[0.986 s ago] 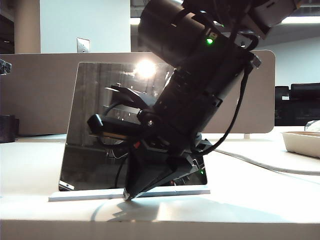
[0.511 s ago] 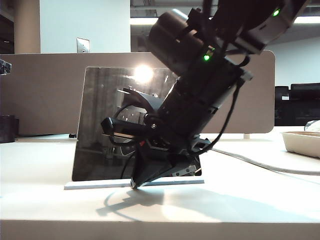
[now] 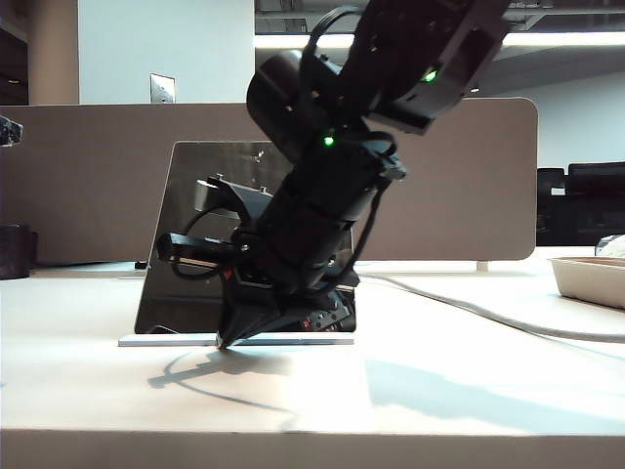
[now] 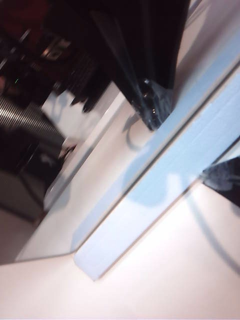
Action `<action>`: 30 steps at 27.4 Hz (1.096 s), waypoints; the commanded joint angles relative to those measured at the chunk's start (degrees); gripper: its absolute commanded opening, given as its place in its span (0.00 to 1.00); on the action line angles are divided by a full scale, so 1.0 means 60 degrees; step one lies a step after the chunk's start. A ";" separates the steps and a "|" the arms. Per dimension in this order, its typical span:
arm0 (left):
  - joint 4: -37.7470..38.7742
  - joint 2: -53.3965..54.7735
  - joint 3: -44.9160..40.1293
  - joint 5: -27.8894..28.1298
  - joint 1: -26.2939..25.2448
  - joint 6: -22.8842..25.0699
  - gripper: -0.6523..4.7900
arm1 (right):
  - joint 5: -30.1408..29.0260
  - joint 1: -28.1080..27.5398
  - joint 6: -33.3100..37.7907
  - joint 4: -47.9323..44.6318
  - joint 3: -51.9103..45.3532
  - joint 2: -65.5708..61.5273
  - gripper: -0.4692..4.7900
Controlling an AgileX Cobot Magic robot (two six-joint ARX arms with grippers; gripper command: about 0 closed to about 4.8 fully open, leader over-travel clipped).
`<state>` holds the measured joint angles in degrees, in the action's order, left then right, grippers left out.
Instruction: Push the base of the mirror on the table to move it forward for a short distance.
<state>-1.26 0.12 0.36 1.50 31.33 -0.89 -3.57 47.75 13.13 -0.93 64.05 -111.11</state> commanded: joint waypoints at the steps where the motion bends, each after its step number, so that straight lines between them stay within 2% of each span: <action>1: -0.0087 0.0004 0.0007 -0.0036 -0.0011 0.0040 0.12 | 0.0204 -0.0211 -0.0025 0.0557 0.0590 -0.0583 0.08; 13: -0.0087 0.0004 0.0007 -0.0040 -0.0011 0.0040 0.12 | 0.0109 -0.1290 -0.0018 0.0681 0.1534 -0.1249 0.08; 30: -0.0091 0.0004 0.0007 -0.0036 -0.0011 0.0040 0.12 | -0.0069 -0.1402 -0.0266 0.0954 0.3242 -0.2426 0.08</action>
<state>-1.26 0.12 0.36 1.50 31.33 -0.89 -4.38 39.38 11.66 1.80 83.55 -124.42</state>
